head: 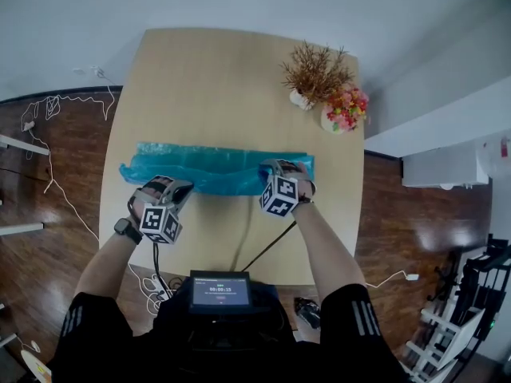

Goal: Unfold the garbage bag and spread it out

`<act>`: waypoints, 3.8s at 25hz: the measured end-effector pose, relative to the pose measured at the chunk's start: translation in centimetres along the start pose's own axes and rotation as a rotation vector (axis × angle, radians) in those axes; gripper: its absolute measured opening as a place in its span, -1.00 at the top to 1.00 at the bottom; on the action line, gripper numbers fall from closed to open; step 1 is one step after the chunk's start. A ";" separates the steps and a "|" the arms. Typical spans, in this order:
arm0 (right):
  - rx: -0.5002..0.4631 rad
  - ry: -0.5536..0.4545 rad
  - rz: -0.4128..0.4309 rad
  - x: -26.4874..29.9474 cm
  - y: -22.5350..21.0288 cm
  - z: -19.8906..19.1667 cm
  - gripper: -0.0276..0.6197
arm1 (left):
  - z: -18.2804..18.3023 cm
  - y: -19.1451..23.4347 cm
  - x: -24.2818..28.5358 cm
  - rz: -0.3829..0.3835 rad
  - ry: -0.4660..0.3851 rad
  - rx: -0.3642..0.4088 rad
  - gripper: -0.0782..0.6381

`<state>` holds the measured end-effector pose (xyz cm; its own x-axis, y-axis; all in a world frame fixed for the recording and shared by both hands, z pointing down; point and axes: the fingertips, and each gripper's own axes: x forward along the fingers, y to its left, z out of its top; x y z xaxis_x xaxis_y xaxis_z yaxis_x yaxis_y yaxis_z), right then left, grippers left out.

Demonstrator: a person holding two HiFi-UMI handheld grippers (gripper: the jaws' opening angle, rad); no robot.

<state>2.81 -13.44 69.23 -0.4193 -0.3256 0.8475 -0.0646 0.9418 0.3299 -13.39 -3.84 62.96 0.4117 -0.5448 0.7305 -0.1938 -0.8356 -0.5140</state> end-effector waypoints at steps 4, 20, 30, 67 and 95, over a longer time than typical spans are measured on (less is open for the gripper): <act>-0.009 -0.014 -0.029 -0.9 0.2 0.3 0.86 | -0.3 0.0 -0.3 0.014 0.009 -0.010 0.78; -0.011 -0.083 -0.127 -5.9 1.1 3.1 0.86 | -8.2 0.9 -4.3 -0.282 0.320 0.003 -0.08; 0.047 -0.083 -0.142 -7.4 4.9 1.6 0.84 | -8.8 -8.8 -4.6 -0.507 0.337 -0.038 0.78; 0.790 -0.044 0.017 -15.9 18.0 -8.8 0.26 | -12.2 -19.2 -0.9 -0.506 0.467 0.101 0.78; 0.750 0.130 0.091 -6.5 16.6 -13.8 0.23 | -11.3 -11.2 -8.3 -0.378 0.439 -0.361 0.58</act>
<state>17.01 3.11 74.93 -0.3457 -0.2072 0.9152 -0.6517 0.7547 -0.0753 -24.66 9.27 67.76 0.1245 -0.1251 0.9843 -0.4240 -0.9036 -0.0612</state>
